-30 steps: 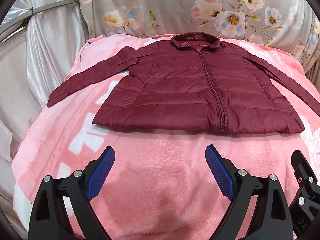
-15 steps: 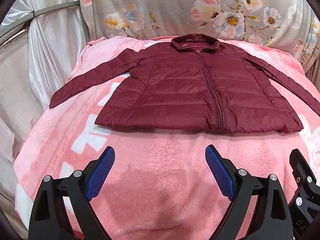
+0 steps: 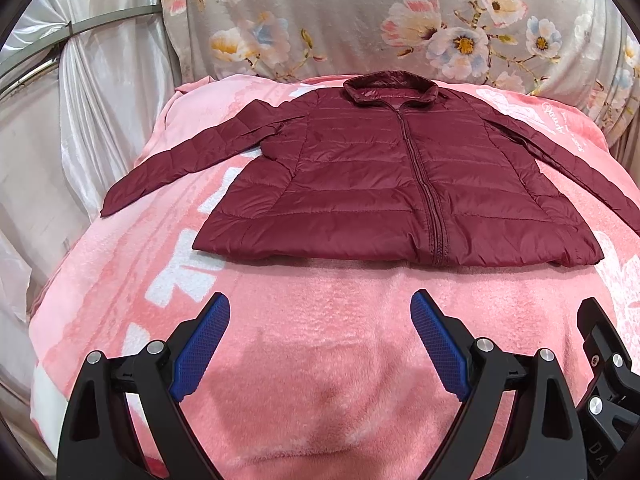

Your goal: Fold large clothes

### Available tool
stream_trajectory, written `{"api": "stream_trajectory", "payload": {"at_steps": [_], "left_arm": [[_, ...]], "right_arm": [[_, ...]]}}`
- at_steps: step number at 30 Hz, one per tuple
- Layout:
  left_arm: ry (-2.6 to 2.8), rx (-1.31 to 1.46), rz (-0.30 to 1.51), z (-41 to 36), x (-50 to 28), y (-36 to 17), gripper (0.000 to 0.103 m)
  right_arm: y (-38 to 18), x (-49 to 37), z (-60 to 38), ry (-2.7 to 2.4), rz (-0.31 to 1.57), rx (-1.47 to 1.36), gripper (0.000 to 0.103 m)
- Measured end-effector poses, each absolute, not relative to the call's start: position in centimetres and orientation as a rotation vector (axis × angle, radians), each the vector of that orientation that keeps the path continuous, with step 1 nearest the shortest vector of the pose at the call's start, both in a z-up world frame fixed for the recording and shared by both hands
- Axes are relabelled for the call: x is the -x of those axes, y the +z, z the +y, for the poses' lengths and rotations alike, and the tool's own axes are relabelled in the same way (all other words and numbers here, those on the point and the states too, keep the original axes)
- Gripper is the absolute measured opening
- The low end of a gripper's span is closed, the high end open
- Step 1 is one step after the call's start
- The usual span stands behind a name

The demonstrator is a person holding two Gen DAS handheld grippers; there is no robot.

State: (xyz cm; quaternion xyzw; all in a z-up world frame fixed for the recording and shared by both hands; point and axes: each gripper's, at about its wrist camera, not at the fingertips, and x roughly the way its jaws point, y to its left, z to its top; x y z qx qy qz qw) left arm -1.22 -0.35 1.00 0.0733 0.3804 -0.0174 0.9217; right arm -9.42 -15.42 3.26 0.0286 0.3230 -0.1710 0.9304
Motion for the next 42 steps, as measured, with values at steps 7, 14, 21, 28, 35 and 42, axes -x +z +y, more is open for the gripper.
{"api": "stream_trajectory", "payload": {"at_steps": [7, 14, 21, 28, 35, 42], "left_arm": [[-0.034, -0.150, 0.778, -0.50, 1.38, 1.27, 0.090], [-0.034, -0.147, 0.778, -0.44, 1.38, 1.32, 0.090], [-0.033, -0.146, 0.772, -0.32, 1.70, 1.58, 0.090], [-0.036, -0.145, 0.775, -0.27, 1.76, 1.46, 0.090], [-0.036, -0.143, 0.776, -0.22, 1.73, 1.29, 0.090], [-0.036, -0.143, 0.777, -0.22, 1.72, 1.31, 0.090]], "right_arm": [[3.73, 9.70, -15.11, -0.348, 0.651, -0.054, 0.098], [3.80, 9.73, -15.01, -0.347, 0.650, -0.054, 0.098], [3.88, 9.74, -14.78, -0.346, 0.652, -0.055, 0.098], [3.72, 9.62, -14.64, -0.345, 0.653, -0.054, 0.098], [3.67, 9.63, -14.64, -0.345, 0.654, -0.055, 0.098], [3.57, 9.64, -14.74, -0.343, 0.654, -0.054, 0.098]]}}
